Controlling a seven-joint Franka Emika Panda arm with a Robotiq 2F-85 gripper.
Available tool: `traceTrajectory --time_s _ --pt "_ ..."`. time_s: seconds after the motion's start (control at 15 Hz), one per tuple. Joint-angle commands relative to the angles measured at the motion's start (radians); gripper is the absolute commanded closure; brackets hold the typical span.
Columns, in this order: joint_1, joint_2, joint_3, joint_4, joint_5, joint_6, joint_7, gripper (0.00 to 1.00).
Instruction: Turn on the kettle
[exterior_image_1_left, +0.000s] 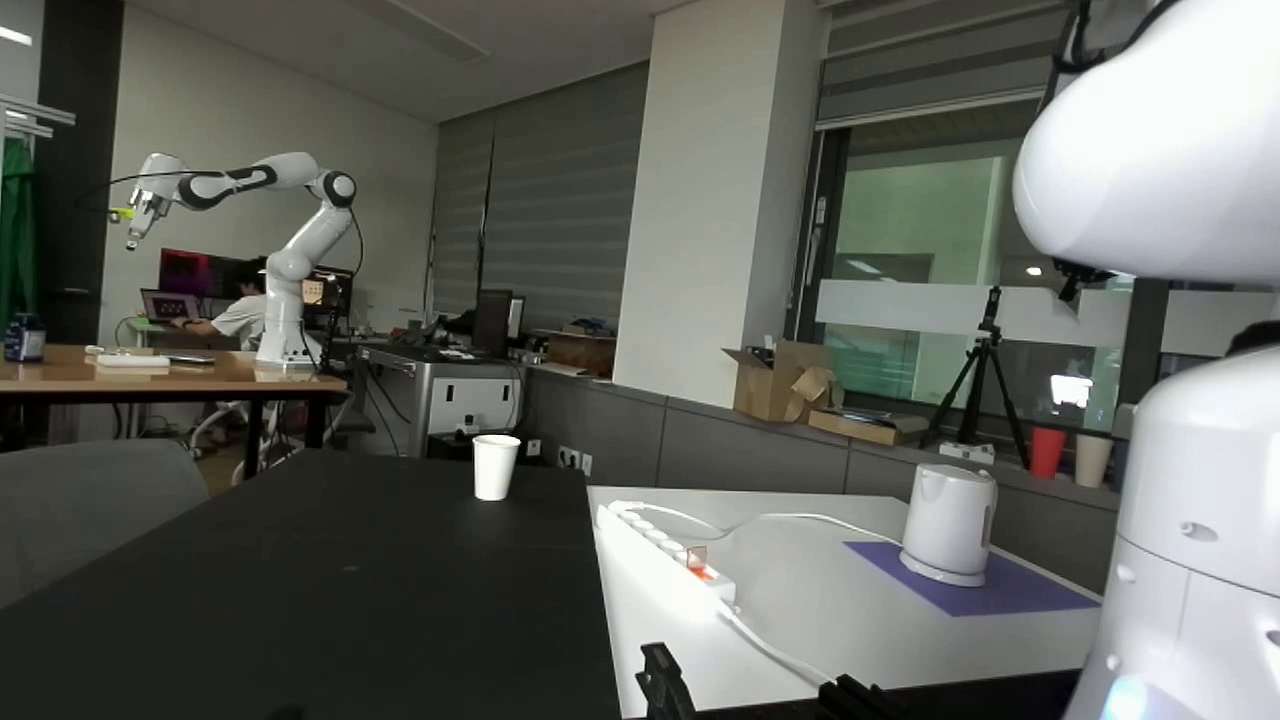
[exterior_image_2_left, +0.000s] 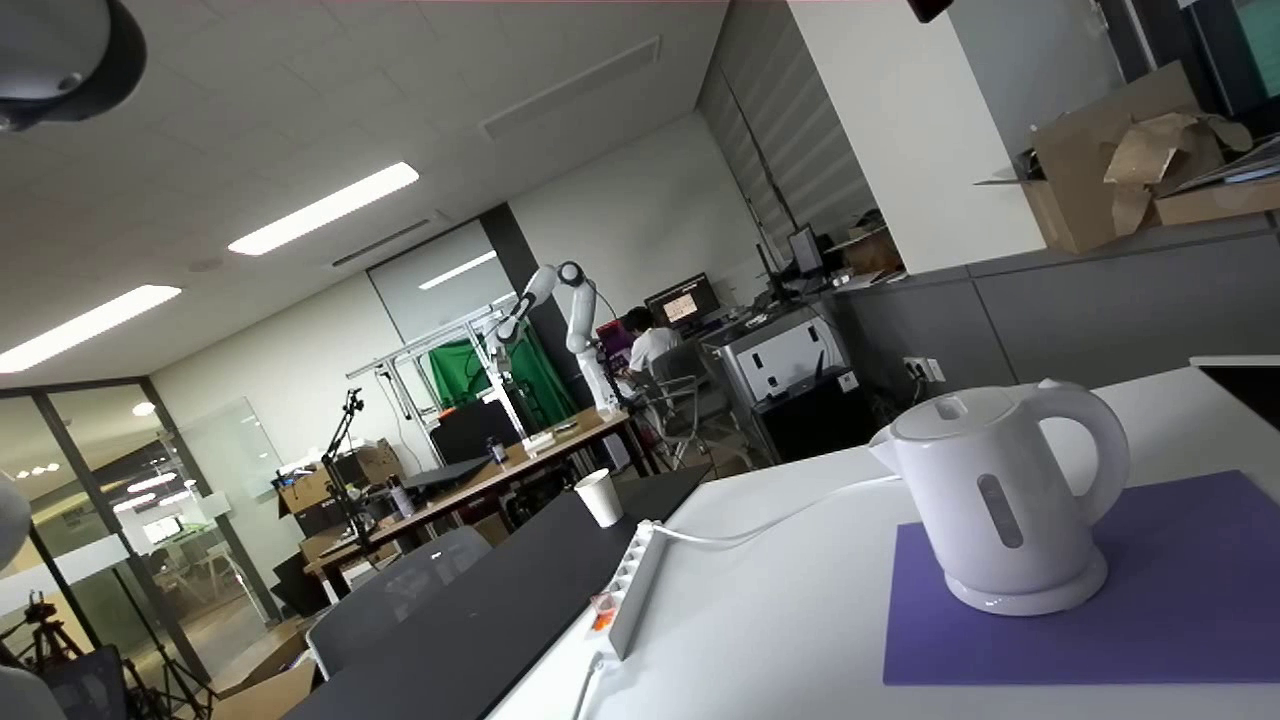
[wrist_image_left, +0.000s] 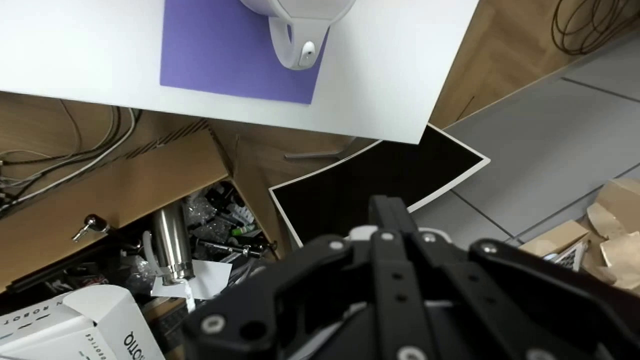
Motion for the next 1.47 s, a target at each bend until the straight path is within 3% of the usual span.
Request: traceTrajectory --time_s 0.0,0.33,0.4,0.53,0.73,0.8,1.4 --pt "-0.062 0.135 0.033 0.171 0.034 -0.034 0.104 1.00" --pt "-0.123 0.262 0.093 0.294 -0.006 -0.086 0.146 1.00" --pt "-0.115 0.201 0.102 0.201 -0.009 -0.029 0.101 0.99" --pt "-0.127 0.239 0.115 0.234 -0.011 -0.039 0.105 0.99" --pt "-0.132 0.252 0.117 0.254 -0.013 -0.049 0.108 0.99" --pt "-0.105 0.251 0.080 0.247 0.011 -0.051 0.096 0.99" --pt "-0.106 0.251 0.080 0.251 0.011 -0.053 0.101 0.99"
